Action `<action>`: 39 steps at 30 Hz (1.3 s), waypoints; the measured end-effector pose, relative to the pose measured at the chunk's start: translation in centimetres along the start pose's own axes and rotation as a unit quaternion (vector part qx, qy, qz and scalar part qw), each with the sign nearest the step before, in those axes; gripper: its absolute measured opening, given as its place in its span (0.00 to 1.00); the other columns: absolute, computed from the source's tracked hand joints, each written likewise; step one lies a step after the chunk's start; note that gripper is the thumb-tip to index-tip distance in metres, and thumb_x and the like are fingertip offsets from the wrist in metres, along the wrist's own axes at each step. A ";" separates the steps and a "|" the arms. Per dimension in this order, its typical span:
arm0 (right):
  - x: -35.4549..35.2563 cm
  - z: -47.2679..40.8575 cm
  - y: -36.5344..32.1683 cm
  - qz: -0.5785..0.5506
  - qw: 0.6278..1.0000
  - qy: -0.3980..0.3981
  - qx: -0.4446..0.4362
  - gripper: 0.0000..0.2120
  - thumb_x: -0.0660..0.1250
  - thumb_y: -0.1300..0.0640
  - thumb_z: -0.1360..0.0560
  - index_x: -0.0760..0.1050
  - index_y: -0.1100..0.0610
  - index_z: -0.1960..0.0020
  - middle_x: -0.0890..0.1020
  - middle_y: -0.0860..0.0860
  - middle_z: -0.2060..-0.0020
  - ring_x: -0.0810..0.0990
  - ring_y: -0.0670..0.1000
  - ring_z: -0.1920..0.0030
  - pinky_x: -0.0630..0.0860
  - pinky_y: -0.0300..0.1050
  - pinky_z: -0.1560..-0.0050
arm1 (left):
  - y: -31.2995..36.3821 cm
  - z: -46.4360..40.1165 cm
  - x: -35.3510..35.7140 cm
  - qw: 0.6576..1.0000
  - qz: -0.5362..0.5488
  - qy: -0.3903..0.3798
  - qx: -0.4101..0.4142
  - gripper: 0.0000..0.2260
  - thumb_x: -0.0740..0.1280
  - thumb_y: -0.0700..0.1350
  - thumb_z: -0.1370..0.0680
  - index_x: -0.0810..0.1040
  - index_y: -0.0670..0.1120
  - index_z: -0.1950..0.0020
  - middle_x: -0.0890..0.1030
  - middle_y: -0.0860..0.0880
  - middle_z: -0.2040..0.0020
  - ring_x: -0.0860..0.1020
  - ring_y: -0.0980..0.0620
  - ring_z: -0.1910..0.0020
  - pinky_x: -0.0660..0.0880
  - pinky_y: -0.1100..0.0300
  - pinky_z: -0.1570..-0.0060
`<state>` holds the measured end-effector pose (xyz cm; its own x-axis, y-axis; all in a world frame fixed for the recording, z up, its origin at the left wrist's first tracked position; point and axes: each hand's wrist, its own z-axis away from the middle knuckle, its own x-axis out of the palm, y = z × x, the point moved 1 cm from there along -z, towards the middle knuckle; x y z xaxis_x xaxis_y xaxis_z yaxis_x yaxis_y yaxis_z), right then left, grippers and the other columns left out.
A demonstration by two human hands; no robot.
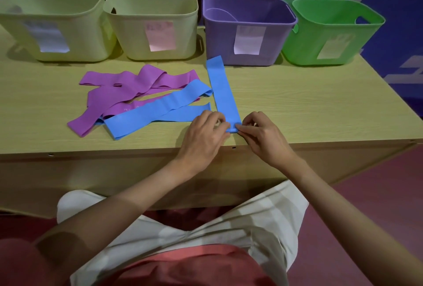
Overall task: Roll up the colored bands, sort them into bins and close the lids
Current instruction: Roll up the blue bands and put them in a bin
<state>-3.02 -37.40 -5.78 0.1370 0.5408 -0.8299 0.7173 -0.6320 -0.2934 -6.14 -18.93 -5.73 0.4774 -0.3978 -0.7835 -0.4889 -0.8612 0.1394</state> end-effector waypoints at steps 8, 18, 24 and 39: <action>0.1 0.1 -0.5 0.039 0.999 0.005 0.004 0.09 0.64 0.61 0.21 0.79 0.62 0.44 0.74 0.57 0.53 0.71 0.54 0.55 0.73 0.50 0.61 | -0.9 -0.5 0.0 0.999 0.042 -0.028 0.014 0.03 0.73 0.39 0.27 0.81 0.40 0.57 0.79 0.46 0.61 0.75 0.46 0.59 0.68 0.59 0.59; 0.0 -0.7 -0.2 0.004 0.999 0.001 0.033 0.10 0.64 0.55 0.22 0.77 0.62 0.51 0.77 0.53 0.57 0.70 0.53 0.56 0.71 0.47 0.59 | -1.1 -1.3 -0.2 0.997 0.037 -0.059 0.023 0.12 0.60 0.43 0.22 0.81 0.41 0.59 0.76 0.46 0.60 0.73 0.46 0.57 0.73 0.54 0.55; 0.4 -1.1 0.1 0.020 0.999 0.025 0.041 0.05 0.69 0.60 0.24 0.79 0.63 0.54 0.77 0.54 0.57 0.70 0.54 0.56 0.72 0.48 0.62 | -1.6 -1.5 -0.1 0.997 0.026 -0.063 0.024 0.05 0.72 0.42 0.26 0.82 0.40 0.57 0.77 0.46 0.59 0.74 0.46 0.56 0.70 0.55 0.44; 0.6 -1.8 0.0 -0.079 0.989 -0.010 0.122 0.04 0.66 0.62 0.23 0.77 0.61 0.49 0.72 0.47 0.55 0.69 0.46 0.53 0.65 0.36 0.54 | -2.1 -2.6 -0.1 0.982 0.135 -0.110 -0.072 0.08 0.67 0.42 0.23 0.83 0.41 0.48 0.76 0.47 0.57 0.70 0.50 0.54 0.71 0.54 0.54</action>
<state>-1.72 -36.05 -5.38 0.0205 0.6337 -0.7733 0.5427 -0.6566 -0.5237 -3.31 -17.90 -4.39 0.1679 -0.5536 -0.8157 -0.4593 -0.7761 0.4321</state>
